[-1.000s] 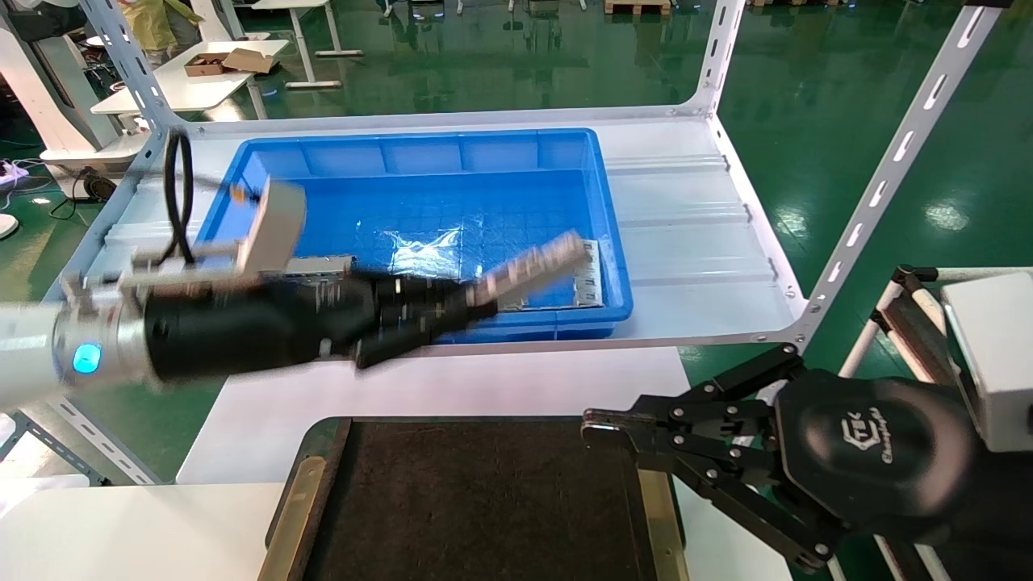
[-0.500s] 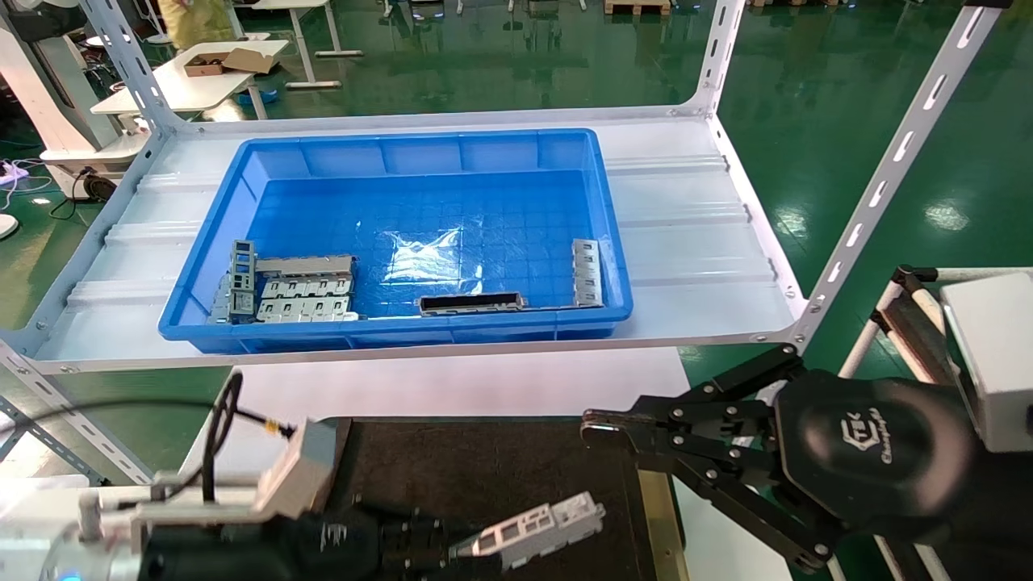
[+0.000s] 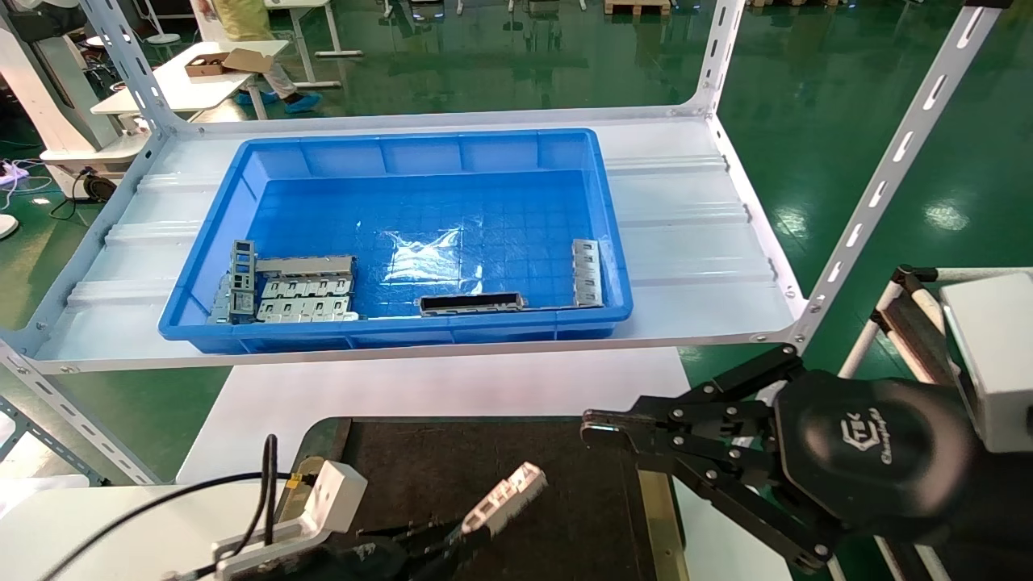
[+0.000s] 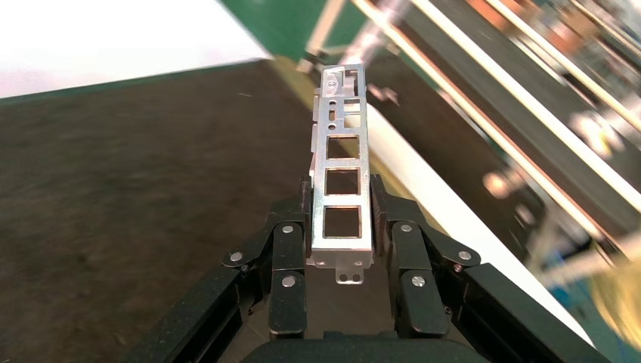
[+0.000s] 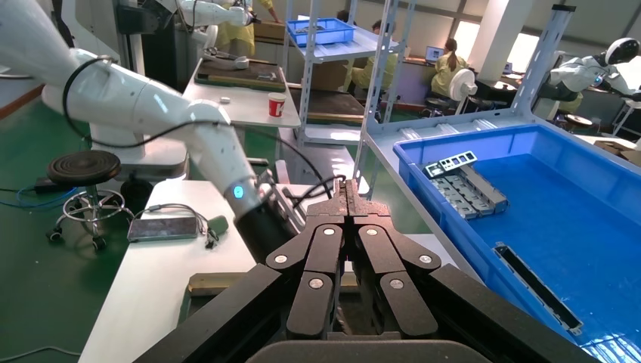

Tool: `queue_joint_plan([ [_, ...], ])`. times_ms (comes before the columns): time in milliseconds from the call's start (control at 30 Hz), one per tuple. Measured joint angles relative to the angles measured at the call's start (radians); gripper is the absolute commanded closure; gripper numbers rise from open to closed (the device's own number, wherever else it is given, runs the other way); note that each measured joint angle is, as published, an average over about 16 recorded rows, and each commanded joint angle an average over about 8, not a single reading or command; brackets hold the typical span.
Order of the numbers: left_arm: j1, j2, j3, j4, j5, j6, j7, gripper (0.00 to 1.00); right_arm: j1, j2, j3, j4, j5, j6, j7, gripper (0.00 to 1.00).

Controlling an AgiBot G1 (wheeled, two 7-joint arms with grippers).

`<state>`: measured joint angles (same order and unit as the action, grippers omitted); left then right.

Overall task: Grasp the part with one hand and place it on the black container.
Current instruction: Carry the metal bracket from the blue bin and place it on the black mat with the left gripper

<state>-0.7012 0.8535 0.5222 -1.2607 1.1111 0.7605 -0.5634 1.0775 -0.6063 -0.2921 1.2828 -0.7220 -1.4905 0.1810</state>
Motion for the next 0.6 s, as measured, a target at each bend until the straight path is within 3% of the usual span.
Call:
queue_joint_plan([
  [300,0.076,0.127,0.056,-0.009,0.124,-0.348,-0.123,1.00,0.000,0.000,-0.001,0.000,0.000,0.000,0.000,1.00],
  [600,0.085,0.240,0.117,0.052,0.212,-0.570,-0.201,1.00,0.000,0.000,-0.001,0.000,0.001,0.000,-0.001,1.00],
])
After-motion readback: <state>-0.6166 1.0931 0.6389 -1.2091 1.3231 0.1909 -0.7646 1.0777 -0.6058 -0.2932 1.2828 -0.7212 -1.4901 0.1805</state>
